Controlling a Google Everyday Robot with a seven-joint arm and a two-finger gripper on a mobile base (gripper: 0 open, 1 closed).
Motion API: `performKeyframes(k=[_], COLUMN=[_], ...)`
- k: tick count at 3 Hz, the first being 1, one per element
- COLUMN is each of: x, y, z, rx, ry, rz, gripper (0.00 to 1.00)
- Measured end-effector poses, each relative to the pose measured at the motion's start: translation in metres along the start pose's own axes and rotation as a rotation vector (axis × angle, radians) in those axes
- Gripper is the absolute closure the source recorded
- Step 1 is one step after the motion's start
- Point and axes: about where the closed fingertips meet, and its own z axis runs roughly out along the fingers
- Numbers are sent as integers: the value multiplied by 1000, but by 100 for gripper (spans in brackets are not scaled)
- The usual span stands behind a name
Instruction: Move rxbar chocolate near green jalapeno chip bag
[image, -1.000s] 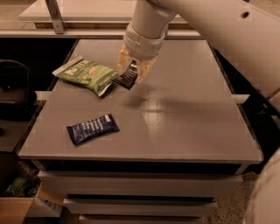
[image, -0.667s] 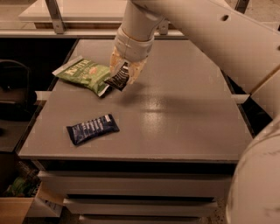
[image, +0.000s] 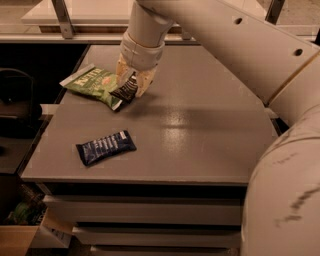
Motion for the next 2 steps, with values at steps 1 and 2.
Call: performKeyframes(k=[1,2], x=[0,-1], y=[-3,-5], z=[3,5], rx=[-5,-11], ry=[-5,-9], rz=[-5,-12], gripper=[28,4])
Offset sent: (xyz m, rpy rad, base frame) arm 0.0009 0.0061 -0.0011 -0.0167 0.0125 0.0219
